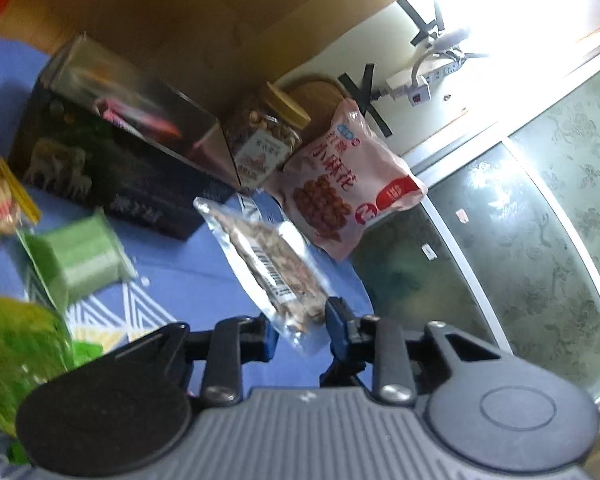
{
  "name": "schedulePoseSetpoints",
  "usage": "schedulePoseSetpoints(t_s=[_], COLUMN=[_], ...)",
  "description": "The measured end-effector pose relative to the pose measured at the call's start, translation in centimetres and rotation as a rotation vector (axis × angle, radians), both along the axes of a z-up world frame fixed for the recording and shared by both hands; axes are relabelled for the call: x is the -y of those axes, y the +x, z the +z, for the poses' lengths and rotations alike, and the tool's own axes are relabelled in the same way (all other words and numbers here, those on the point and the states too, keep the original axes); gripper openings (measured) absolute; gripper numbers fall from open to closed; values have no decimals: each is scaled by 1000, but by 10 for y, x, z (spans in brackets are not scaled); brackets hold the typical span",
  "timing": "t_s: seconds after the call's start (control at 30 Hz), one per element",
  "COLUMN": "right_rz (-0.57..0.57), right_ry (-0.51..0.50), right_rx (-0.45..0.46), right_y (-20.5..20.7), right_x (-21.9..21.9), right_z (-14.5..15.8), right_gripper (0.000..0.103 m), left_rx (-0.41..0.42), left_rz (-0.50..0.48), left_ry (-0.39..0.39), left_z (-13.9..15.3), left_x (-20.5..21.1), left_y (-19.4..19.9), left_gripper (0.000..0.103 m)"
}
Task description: Organize snacks
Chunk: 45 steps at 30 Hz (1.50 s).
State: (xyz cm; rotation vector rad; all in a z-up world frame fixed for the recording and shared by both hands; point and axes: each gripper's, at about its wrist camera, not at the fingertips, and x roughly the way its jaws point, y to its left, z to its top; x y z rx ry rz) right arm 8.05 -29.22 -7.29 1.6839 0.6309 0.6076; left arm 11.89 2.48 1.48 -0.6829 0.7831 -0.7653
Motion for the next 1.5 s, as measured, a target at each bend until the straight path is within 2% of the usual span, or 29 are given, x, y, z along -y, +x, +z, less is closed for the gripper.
schedulePoseSetpoints(t_s=[0.17, 0.33, 0.37, 0.43, 0.5, 0.6, 0.63, 0.7, 0.83, 0.93, 1.0, 1.07, 1.17, 1.27, 1.33, 1.4, 1.47, 1.5], right_rz=[59, 91, 87, 76, 72, 65, 50, 3, -29, 27, 101, 156, 225, 246, 260, 280, 333, 365], right_ry=[-73, -253, -311, -429, -602, -882, -926, -922, -954, -968, -1015, -1067, -1043, -1057, -1076, -1108, -1105, -1081], right_rx=[27, 121, 146, 179, 207, 234, 245, 277, 334, 332, 329, 294, 227, 219, 246, 285, 328, 341], right_y=[25, 78, 90, 114, 134, 146, 144, 128, 91, 74, 69, 72, 82, 91, 94, 98, 99, 99], right_x=[-14, -31, -36, -46, -62, -85, -86, -75, -63, -64, -72, -85, -88, -97, -107, -120, -128, -130], right_z=[10, 43, 52, 65, 75, 82, 84, 84, 84, 75, 65, 54, 33, 26, 26, 25, 21, 20], right_gripper=[7, 7, 7, 8, 12, 15, 18, 28, 28, 28, 28, 28, 28, 28, 34, 42, 45, 45], left_rx=[40, 88, 101, 120, 111, 85, 83, 99, 126, 80, 43, -15, -101, -182, -207, -190, -187, -199], left_rz=[50, 103, 120, 162, 234, 308, 334, 360, 375, 353, 325, 300, 261, 241, 253, 277, 295, 276], left_ry=[55, 110, 137, 208, 306, 428, 447, 432, 412, 403, 395, 420, 424, 407, 400, 418, 409, 385], left_z=[11, 34, 38, 42, 41, 31, 29, 30, 32, 28, 23, 15, -3, -23, -33, -37, -40, -43], left_x=[-13, -25, -26, -25, -22, -21, -24, -35, -50, -54, -53, -49, -49, -47, -46, -45, -45, -45], left_y=[10, 46, 56, 75, 93, 109, 108, 100, 75, 63, 53, 46, 41, 45, 46, 48, 52, 56], left_gripper=[22, 24, 25, 33, 39, 39, 40, 40, 43, 43, 43, 44, 52, 54, 58, 59, 54, 42])
